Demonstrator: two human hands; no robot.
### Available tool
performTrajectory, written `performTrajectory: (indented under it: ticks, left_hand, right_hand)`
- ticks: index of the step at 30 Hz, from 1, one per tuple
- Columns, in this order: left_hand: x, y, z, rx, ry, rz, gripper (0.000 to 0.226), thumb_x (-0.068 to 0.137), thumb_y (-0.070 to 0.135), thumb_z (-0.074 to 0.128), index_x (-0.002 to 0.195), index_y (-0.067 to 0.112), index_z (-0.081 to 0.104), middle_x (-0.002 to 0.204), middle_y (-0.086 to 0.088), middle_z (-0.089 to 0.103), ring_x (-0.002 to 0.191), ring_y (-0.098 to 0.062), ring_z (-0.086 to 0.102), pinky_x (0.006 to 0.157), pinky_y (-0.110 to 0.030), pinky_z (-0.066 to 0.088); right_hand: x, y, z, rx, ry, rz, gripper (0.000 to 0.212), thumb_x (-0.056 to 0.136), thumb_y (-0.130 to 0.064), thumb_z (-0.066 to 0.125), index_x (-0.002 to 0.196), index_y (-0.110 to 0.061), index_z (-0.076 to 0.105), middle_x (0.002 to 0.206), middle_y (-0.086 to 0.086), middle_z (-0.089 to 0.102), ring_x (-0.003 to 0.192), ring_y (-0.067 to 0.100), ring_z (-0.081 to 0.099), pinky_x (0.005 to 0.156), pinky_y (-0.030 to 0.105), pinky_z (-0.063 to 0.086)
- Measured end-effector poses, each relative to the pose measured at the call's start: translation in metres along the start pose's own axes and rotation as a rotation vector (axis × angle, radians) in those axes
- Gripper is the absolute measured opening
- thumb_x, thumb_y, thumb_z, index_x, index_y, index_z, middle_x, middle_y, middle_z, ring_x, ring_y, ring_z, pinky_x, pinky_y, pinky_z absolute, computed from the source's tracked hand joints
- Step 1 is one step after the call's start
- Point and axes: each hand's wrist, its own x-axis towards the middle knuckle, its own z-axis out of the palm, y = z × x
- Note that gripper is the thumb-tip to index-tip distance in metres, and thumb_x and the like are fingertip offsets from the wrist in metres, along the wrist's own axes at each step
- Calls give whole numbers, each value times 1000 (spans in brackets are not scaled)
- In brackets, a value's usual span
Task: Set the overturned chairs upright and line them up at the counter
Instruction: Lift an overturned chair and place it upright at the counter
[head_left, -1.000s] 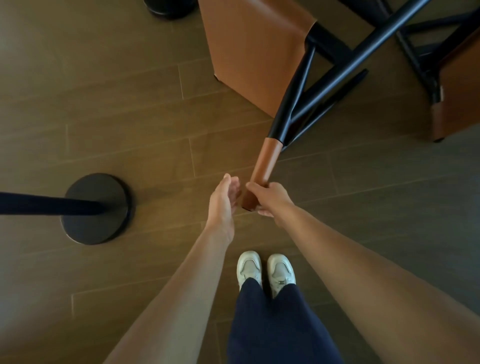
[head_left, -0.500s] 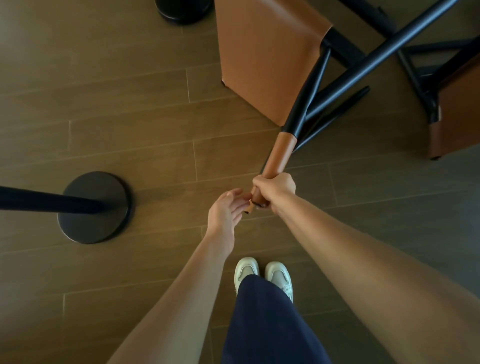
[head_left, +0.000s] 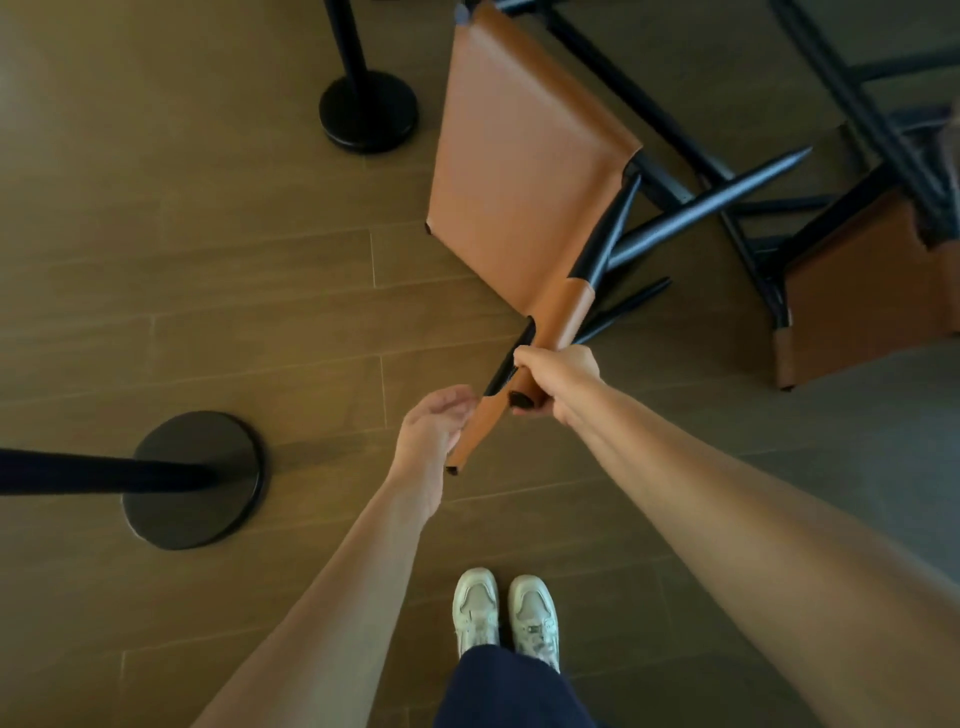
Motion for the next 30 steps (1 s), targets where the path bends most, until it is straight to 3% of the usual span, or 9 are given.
performTrajectory:
  ticks: [4, 6, 9, 11, 13, 18, 22, 27, 30]
  left_hand:
    - [-3, 56, 29, 148, -36, 98, 47, 91, -7, 44, 97, 34, 66, 105, 16, 68, 106, 3, 55, 95, -22, 36]
    - [0, 81, 43, 300, -27, 186, 39, 95, 4, 48, 99, 41, 63, 105, 20, 63, 88, 15, 52, 77, -10, 38]
    - [6, 110, 62, 761, -21, 301, 34, 98, 22, 50, 131, 27, 53, 123, 3, 60, 99, -7, 60, 74, -18, 42]
    - [9, 126, 74, 901, 0, 322, 39, 99, 24, 48, 138, 21, 47, 123, -2, 60, 95, -17, 60, 72, -26, 45]
    - [14, 145, 88, 913, 61, 352, 34, 101, 22, 42, 134, 22, 49, 110, 0, 61, 78, -12, 58, 60, -27, 44]
    - [42, 211, 134, 944, 45, 438, 32, 103, 21, 37, 130, 20, 54, 116, -9, 64, 101, -26, 59, 75, -31, 43]
    - [58, 250, 165, 905, 91, 438, 33, 103, 22, 37, 132, 21, 52, 111, -7, 63, 91, -20, 58, 68, -30, 44]
    - [72, 284, 189, 948, 236, 440, 16, 103, 29, 39, 100, 24, 53, 84, 3, 59, 69, -8, 52, 54, -28, 38]
    - [83, 308, 200, 1017, 300, 436, 16, 103, 35, 40, 92, 26, 48, 78, 6, 56, 67, -10, 51, 54, -30, 37]
  right_hand:
    - [-24, -70, -18, 64, -19, -61, 24, 78, -13, 72, 93, -5, 55, 97, 16, 65, 80, 31, 70, 50, 43, 60]
    - [-33, -101, -27, 91, -17, -64, 25, 79, -13, 74, 92, -6, 53, 99, 17, 63, 83, 33, 69, 47, 42, 59]
    - [-40, -140, -42, 146, -41, -69, 26, 80, -13, 74, 86, -8, 49, 95, 16, 59, 80, 34, 68, 39, 36, 54]
    - [-43, -162, -53, 176, -50, -59, 26, 80, -11, 73, 91, -6, 50, 96, 18, 60, 80, 35, 68, 37, 34, 52]
    - [-42, -184, -62, 192, -71, -56, 25, 81, -10, 72, 92, -6, 50, 100, 20, 61, 81, 35, 67, 37, 34, 52]
    - [-39, -242, -93, 222, -134, -45, 38, 86, -16, 72, 115, -6, 51, 102, 19, 59, 79, 36, 63, 39, 38, 54]
    - [-37, -298, -124, 258, -194, -26, 35, 90, -20, 70, 110, -6, 45, 107, 23, 59, 79, 38, 65, 38, 40, 55]
    - [-32, -359, -167, 328, -291, -14, 44, 94, -17, 66, 129, -3, 44, 120, 28, 55, 99, 46, 65, 32, 37, 51]
    - [-25, -386, -188, 398, -329, -5, 46, 93, -15, 66, 131, -2, 45, 116, 29, 58, 86, 46, 68, 43, 42, 57]
